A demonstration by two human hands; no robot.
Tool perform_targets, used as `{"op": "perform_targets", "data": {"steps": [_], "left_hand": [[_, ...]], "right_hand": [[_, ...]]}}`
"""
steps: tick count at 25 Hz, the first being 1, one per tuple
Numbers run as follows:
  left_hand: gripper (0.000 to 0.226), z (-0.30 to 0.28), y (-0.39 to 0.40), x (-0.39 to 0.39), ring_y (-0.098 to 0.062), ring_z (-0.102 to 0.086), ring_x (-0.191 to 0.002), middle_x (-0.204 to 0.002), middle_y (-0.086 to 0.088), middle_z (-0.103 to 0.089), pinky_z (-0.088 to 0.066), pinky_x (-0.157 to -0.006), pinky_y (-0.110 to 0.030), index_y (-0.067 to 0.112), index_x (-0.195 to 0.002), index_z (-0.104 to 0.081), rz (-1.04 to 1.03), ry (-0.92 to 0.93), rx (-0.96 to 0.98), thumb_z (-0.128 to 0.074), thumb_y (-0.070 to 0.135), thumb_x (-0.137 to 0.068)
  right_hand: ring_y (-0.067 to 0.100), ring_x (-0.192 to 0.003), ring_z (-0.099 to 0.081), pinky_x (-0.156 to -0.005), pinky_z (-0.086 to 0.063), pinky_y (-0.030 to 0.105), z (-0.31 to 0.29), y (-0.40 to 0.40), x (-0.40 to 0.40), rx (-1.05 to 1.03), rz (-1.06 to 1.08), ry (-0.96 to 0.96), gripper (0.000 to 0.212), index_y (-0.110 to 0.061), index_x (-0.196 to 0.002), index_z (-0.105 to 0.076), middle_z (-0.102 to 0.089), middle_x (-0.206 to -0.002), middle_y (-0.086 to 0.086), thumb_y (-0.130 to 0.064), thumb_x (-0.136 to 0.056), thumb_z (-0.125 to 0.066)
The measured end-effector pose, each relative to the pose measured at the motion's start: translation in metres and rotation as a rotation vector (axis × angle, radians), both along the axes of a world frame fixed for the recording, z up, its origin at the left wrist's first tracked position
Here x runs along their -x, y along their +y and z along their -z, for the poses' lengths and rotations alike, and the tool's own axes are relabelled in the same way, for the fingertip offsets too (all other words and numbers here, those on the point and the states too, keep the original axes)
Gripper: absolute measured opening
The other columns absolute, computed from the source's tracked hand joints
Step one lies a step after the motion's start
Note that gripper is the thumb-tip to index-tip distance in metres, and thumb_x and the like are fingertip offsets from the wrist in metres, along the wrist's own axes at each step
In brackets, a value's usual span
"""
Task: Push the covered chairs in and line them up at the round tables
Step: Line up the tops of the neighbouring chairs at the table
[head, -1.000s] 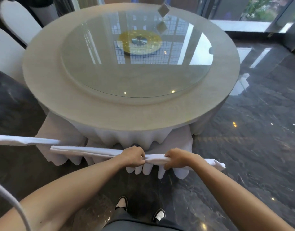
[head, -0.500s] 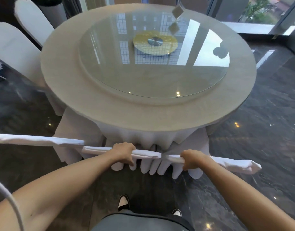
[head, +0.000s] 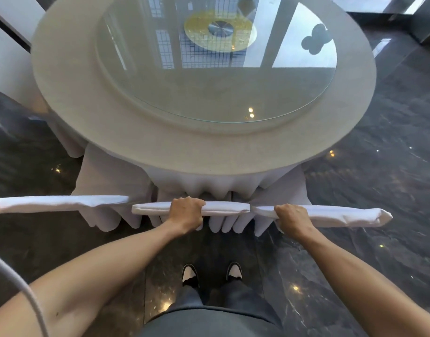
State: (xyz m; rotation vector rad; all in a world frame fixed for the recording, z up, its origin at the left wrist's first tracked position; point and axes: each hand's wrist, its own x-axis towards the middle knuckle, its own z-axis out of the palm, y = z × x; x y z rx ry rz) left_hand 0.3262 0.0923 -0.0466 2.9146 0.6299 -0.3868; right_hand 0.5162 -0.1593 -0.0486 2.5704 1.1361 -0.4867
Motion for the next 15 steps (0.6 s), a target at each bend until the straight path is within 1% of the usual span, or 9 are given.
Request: {"op": "perform_targets", "data": {"steps": [4,8,11,15], "left_hand": [[0.031,0.0,-0.002,-0.008,-0.027,-0.067,-0.085,-0.092,0.0,-0.073,-0.043,-0.07,-0.033,0.029,-0.106,-0.07,0.018,-0.005,0.006,-0.057,0.025,-0.079],[0.028,0.001,-0.002,-0.007,-0.027,-0.067,-0.084,-0.091,0.0,-0.072,-0.036,-0.066,-0.032,0.029,-0.104,-0.071,0.0,-0.002,0.002,-0.059,0.025,-0.079],[0.027,0.002,-0.002,-0.008,-0.027,-0.067,-0.084,-0.091,0.0,-0.072,-0.036,-0.066,-0.032,0.029,-0.104,-0.071,-0.007,0.001,0.005,-0.058,0.026,-0.08],[0.029,0.005,-0.004,-0.006,-0.028,-0.067,-0.088,-0.095,0.0,-0.072,-0.037,-0.068,-0.033,0.03,-0.106,-0.07,-0.039,-0.003,0.013,-0.057,0.026,-0.08]], "right_hand": [[0.024,-0.081,-0.067,-0.064,-0.04,0.031,0.005,-0.003,0.0,-0.022,0.015,-0.01,0.006,-0.021,-0.089,-0.065,-0.071,-0.089,0.001,-0.022,-0.084,-0.06],[0.026,-0.082,-0.066,-0.062,-0.038,0.031,0.008,-0.007,-0.009,-0.031,0.002,0.005,0.006,-0.022,-0.086,-0.064,-0.07,-0.087,0.001,-0.024,-0.082,-0.06],[0.027,-0.082,-0.065,-0.061,-0.036,0.031,0.01,-0.007,-0.016,-0.025,0.018,0.008,0.004,-0.022,-0.083,-0.062,-0.069,-0.087,0.002,-0.023,-0.081,-0.06],[0.027,-0.081,-0.065,-0.061,-0.039,0.031,0.011,-0.006,-0.018,-0.028,0.019,0.015,0.004,-0.021,-0.084,-0.064,-0.068,-0.086,0.002,-0.024,-0.082,-0.061]]}}
